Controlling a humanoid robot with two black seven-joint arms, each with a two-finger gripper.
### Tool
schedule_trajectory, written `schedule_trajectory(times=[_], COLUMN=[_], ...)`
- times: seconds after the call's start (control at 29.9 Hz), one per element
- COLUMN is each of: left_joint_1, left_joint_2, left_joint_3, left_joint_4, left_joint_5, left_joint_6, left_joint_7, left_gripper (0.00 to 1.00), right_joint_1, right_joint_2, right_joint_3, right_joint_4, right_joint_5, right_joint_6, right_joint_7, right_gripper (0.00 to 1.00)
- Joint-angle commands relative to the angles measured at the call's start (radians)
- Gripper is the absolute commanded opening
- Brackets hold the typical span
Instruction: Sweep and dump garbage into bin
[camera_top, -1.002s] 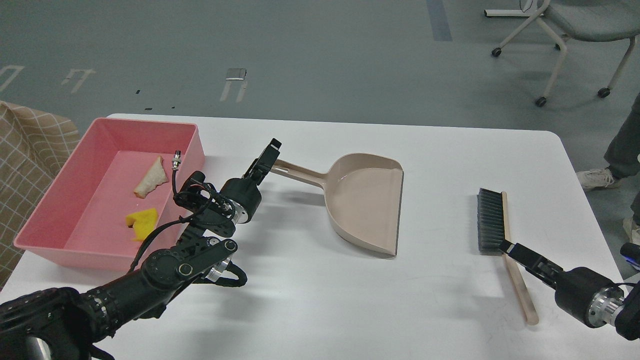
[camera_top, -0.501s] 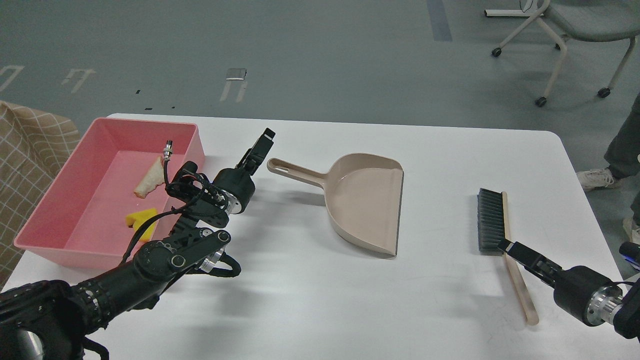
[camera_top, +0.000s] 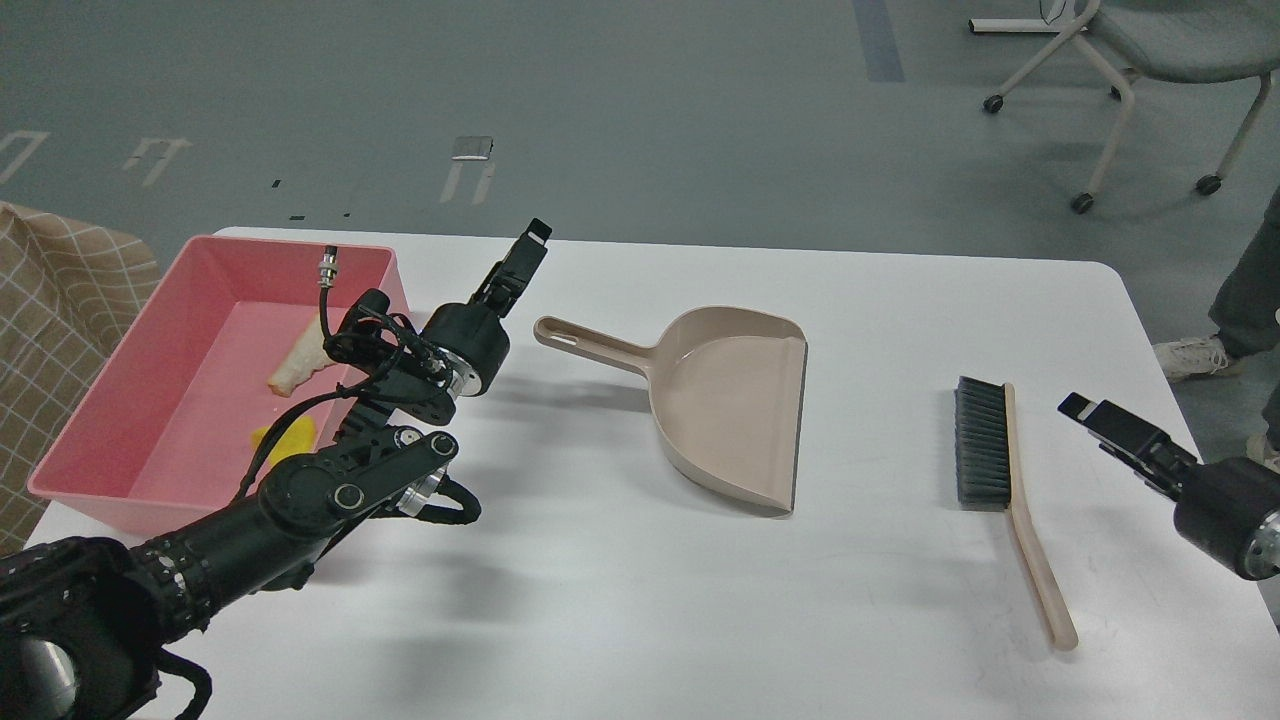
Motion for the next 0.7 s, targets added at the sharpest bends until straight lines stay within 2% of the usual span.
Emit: schedule_trajectory(times=[0.0,0.1,0.3,0.5,0.57,0.67], left_joint_1=[-0.028,-0.051,-0.088,-0.137,-0.14,-0.154], left_joint_2=[0.013,0.03,0.069,0.069,0.069,0.058], left_joint_3=[-0.01,-0.011,-0.031,-0.069,-0.097,-0.207], left_joint_4=[-0.042,-0.086,-0.304,-0.372,-0.404,-0.464], left_joint_5=[-0.006,-0.032,-0.062,-0.075,-0.094,-0.144], left_joint_6=[0.0,0.0,-0.004,-0.018,-0.031,-0.121], left_joint_7=[0.001,0.001,0.004,0.001,0.001,0.001], left_gripper=[0.98,0.98,0.98,0.98,0.98,0.98], right_joint_1=[0.06,0.12,0.269,0.367,0.379,0.417], right_joint_2=[0.0,0.012,0.067,0.168,0.203,0.274], right_joint_3=[0.066,0.128,0.195,0.2,0.209,0.229], right_joint_4=[-0.003,-0.003,0.0,0.008,0.008,0.004], right_joint_5=[0.019,0.037,0.134,0.157,0.189,0.34], right_joint_6=[0.0,0.0,0.0,0.0,0.0,0.0], right_joint_7=[0.0,-0.001,-0.001,-0.001,-0.001,-0.001], right_gripper=[0.95,0.96,0.96,0.96,0.96,0.99])
